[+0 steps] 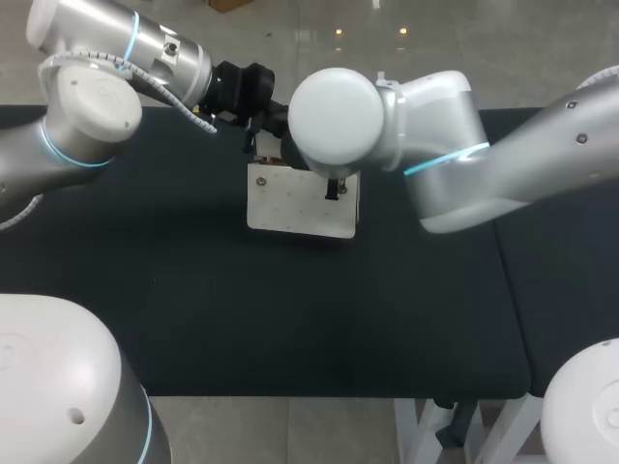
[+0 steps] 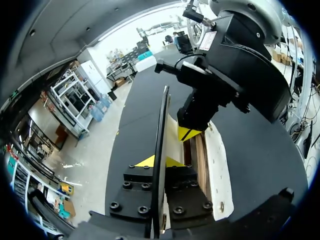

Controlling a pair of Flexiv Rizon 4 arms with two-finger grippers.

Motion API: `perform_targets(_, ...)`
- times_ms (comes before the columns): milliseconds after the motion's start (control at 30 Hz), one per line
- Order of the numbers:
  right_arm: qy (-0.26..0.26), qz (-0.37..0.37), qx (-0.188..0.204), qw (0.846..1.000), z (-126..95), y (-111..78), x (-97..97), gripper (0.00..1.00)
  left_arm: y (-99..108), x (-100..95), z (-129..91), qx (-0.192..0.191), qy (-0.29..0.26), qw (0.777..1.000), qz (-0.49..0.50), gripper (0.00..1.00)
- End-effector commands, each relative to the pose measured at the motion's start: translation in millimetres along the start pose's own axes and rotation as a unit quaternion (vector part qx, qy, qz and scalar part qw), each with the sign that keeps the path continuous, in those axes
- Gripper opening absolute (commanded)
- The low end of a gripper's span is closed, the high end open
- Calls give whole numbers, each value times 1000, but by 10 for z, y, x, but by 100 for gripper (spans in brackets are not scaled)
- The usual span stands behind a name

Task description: Pick up the bag, open it, inspect its contents, close it, and place it on the opposite side

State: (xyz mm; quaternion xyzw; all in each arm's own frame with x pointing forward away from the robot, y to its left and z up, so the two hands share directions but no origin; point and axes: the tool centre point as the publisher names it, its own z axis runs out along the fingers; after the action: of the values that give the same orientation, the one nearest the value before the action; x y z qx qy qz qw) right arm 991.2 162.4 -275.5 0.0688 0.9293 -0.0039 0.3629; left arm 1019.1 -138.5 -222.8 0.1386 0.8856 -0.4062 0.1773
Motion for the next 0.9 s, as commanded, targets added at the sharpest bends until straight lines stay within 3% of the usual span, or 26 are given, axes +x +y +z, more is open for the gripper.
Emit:
perform_targets(33, 5, 3, 3, 1000, -5, 12, 57, 0, -7, 30, 6, -1, -13, 1000, -5, 0)
perform_targets(600, 16, 11, -4, 1000, -53, -26, 287, 0, 32, 3, 60, -1, -22, 999, -29, 0)
perform_targets(900, 39, 9, -8, 999, 82, -16, 307, 0, -9, 23, 49, 11, -26, 999, -18, 0)
